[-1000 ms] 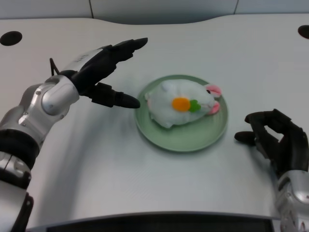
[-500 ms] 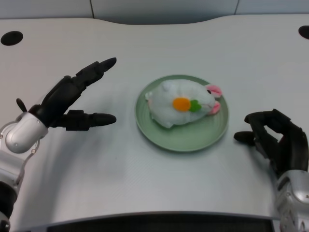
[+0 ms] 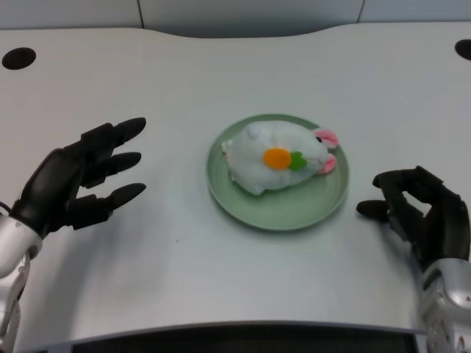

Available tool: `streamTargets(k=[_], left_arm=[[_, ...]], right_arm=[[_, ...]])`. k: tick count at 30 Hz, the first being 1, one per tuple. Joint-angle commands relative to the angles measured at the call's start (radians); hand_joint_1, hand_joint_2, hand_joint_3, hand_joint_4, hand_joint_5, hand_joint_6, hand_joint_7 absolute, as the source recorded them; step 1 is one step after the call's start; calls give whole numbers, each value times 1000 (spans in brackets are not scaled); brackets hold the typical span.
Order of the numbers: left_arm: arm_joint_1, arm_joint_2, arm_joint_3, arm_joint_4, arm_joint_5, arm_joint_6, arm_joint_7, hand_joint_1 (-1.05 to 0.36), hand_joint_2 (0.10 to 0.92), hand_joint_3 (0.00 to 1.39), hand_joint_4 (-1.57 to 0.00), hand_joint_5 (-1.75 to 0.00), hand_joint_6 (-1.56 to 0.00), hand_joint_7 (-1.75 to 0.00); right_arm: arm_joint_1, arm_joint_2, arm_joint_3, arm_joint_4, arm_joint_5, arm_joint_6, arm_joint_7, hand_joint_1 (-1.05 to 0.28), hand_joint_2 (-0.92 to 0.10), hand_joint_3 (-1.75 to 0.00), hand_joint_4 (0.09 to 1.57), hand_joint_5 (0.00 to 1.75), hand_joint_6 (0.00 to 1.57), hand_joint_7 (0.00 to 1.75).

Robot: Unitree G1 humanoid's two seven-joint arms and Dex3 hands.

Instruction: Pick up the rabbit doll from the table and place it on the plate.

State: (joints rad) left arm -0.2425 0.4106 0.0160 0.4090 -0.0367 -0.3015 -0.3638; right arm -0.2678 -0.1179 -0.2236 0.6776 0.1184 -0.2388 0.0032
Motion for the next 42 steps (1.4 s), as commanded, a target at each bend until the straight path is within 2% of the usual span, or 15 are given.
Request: streamTargets(k=[1, 3, 5, 8, 12, 18, 24, 29, 33, 36, 39, 42], left_arm=[[47, -15, 24, -54, -41, 43, -15, -670, 921, 387, -610, -396, -460, -73], [76, -26, 39, -86, -70, 77, -24, -666, 921, 414, -638, -433, -524, -83], [99, -33, 51, -113, -94, 110, -33, -652, 921, 448, -645, -545, -579, -59], [124, -35, 60, -145, -110, 158, -38, -658, 921, 482, -658, -641, -634, -51], [145, -60, 79, -173, -152, 212, -50, -625, 921, 523, -606, -926, -750, -45], [189, -114, 116, -244, -237, 384, -21, -608, 921, 514, -562, -1255, -889, -67], [212, -143, 132, -261, -247, 454, 12, -575, 921, 525, -565, -1360, -956, -103], [212, -154, 151, -244, -244, 488, 42, -557, 921, 572, -483, -1475, -983, -180], [203, -170, 169, -222, -260, 512, 53, -556, 921, 556, -507, -1465, -975, -236], [197, -174, 179, -188, -273, 505, 30, -570, 921, 564, -527, -1470, -973, -256], [198, -172, 180, -186, -276, 539, 29, -583, 921, 559, -535, -1487, -955, -267], [201, -175, 178, -201, -263, 571, 52, -566, 921, 548, -559, -1489, -941, -294]], right_arm=[[3, 2, 4, -8, -2, 1, -1, -757, -921, -134, 838, 873, 840, 1154], [3, 4, 2, -9, 1, -2, 0, -762, -921, -129, 836, 872, 836, 1158], [3, 5, 2, -9, 2, -1, 1, -767, -921, -124, 844, 876, 837, 1162], [5, 5, 5, -11, -4, -5, -3, -766, -921, -124, 850, 881, 838, 1165], [5, 8, 3, -20, 1, 11, -8, -773, -921, -117, 852, 879, 848, 1167], [14, 5, 11, -34, -9, 12, -15, -756, -921, -134, 842, 874, 826, 1165], [12, -2, 11, -34, -4, 18, -12, -763, -921, -131, 854, 876, 826, 1178], [11, -5, 10, -29, -5, 8, -12, -780, -921, -125, 860, 881, 828, 1186], [8, -7, 8, -21, 0, 6, -7, -770, -921, -127, 851, 882, 813, 1191], [8, -8, 9, -29, -4, 25, -19, -767, -921, -128, 853, 884, 813, 1196], [9, -11, 10, -23, -5, 4, -10, -757, -921, -142, 848, 884, 811, 1203], [4, -13, 7, -18, -3, 12, -12, -756, -921, -146, 846, 884, 808, 1206]])
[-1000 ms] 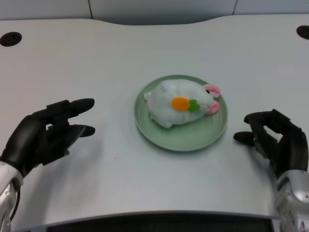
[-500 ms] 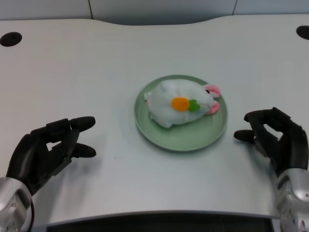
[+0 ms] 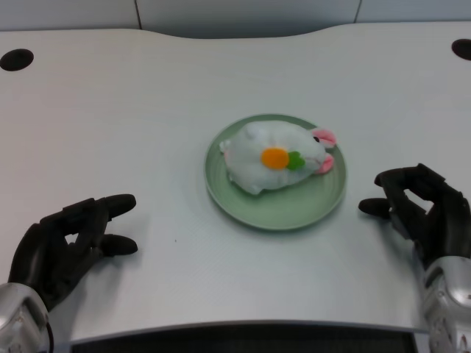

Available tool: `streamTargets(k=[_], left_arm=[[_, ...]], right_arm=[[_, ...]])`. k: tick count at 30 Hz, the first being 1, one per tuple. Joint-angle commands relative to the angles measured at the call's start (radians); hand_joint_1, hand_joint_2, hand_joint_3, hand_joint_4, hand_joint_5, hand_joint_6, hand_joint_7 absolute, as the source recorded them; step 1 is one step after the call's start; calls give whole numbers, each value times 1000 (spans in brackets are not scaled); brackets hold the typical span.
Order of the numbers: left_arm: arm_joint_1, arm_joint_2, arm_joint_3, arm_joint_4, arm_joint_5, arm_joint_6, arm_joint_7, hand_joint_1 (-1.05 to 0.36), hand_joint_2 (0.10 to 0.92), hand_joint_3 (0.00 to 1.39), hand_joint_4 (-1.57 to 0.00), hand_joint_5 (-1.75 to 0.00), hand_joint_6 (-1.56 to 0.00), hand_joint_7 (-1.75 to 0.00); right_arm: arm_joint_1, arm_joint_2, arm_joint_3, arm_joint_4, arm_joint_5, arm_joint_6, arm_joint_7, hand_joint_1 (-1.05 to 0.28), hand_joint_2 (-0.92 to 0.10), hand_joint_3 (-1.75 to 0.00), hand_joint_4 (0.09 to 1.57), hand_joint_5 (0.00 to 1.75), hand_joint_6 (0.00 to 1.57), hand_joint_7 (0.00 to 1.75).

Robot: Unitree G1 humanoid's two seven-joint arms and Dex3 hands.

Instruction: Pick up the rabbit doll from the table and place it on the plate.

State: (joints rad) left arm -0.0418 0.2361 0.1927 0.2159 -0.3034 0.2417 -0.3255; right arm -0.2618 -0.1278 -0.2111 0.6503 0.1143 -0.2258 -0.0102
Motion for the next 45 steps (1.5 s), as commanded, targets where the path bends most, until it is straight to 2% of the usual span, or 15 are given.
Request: streamTargets(k=[1, 3, 6, 10, 20, 24, 28, 33, 37, 40, 45], left_arm=[[2, -1, 0, -9, 6, 30, 14, -564, 921, 547, -565, -1486, -936, -303], [2, 1, -2, -13, 6, 44, 14, -560, 921, 551, -571, -1485, -929, -319], [-3, 1, -1, 3, 6, 34, 6, -558, 921, 552, -565, -1486, -915, -338], [-4, -5, 5, 12, -3, 23, 1, -561, 921, 535, -567, -1488, -919, -369], [-12, -2, 4, 17, 4, 34, -1, -568, 921, 526, -561, -1503, -861, -466], [-16, 10, -3, 32, 13, 29, -15, -571, 921, 551, -535, -1533, -791, -564], [-20, 10, 1, 44, 15, 25, -16, -573, 921, 538, -527, -1535, -749, -638], [-22, 9, 4, 49, 16, 24, -20, -573, 921, 530, -506, -1553, -711, -703], [-16, 7, 3, 40, 21, 23, -12, -569, 921, 540, -513, -1527, -694, -724], [-19, 8, 3, 38, 21, 34, -12, -579, 921, 544, -523, -1523, -691, -740], [-17, 5, 2, 42, 23, 24, -17, -577, 921, 539, -523, -1521, -685, -762]], right_arm=[[-4, -3, -6, 9, 3, 2, 2, -757, -921, -146, 847, 884, 808, 1206], [-6, -3, -7, 15, 5, -3, 5, -758, -921, -144, 845, 882, 808, 1207], [-10, -6, -6, 26, 2, -13, 6, -760, -921, -144, 836, 876, 802, 1206], [-11, -7, -4, 29, -3, -16, 2, -751, -921, -151, 847, 878, 798, 1211], [-13, -4, -6, 23, 2, -3, -3, -758, -921, -143, 849, 871, 802, 1213], [-17, -4, -4, 38, -1, -17, -1, -764, -921, -145, 846, 862, 806, 1212], [-24, -1, -11, 42, 14, -6, 7, -756, -921, -129, 871, 866, 823, 1194], [-26, -4, -7, 57, 1, -25, 2, -753, -921, -134, 858, 856, 811, 1185], [-23, -4, -9, 55, 4, -28, 8, -751, -921, -141, 857, 851, 804, 1191], [-22, -4, -8, 55, 2, -32, 6, -751, -921, -143, 865, 852, 804, 1190], [-22, -5, -6, 49, -4, -20, -3, -753, -921, -144, 860, 851, 803, 1192]])
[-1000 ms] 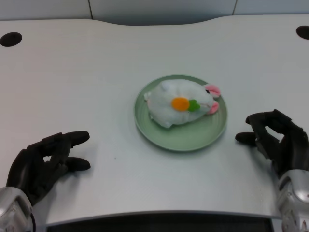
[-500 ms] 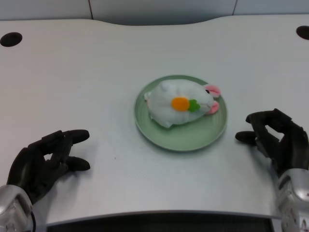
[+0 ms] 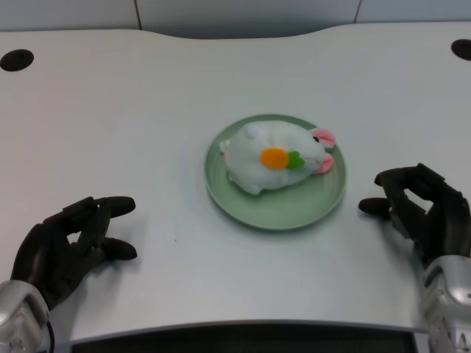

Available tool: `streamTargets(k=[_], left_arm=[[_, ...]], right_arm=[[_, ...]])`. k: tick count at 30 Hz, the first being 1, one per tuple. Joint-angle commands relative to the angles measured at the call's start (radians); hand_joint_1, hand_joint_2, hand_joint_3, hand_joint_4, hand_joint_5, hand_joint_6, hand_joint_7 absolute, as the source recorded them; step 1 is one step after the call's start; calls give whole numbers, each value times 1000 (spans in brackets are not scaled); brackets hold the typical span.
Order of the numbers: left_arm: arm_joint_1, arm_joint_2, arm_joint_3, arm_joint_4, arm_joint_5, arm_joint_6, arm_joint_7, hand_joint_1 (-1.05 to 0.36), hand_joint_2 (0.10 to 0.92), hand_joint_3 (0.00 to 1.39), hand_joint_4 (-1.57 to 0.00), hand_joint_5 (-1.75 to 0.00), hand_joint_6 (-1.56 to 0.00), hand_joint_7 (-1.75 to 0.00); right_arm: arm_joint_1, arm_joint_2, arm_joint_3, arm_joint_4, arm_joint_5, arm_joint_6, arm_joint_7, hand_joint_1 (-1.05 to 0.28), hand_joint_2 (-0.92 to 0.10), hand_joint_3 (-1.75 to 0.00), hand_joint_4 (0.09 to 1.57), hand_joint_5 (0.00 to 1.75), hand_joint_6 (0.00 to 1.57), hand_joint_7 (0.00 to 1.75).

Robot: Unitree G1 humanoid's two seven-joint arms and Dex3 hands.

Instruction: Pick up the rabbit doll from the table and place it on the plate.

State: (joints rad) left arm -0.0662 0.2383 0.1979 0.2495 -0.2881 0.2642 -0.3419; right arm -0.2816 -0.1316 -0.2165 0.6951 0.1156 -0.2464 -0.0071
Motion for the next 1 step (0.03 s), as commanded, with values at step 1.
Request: streamTargets(k=[1], left_arm=[[5, 2, -3, 9, 7, 4, 0, -575, 921, 540, -524, -1522, -685, -765]], right_arm=[[-4, -2, -1, 7, -5, -1, -5, -752, -921, -146, 859, 850, 802, 1193]])
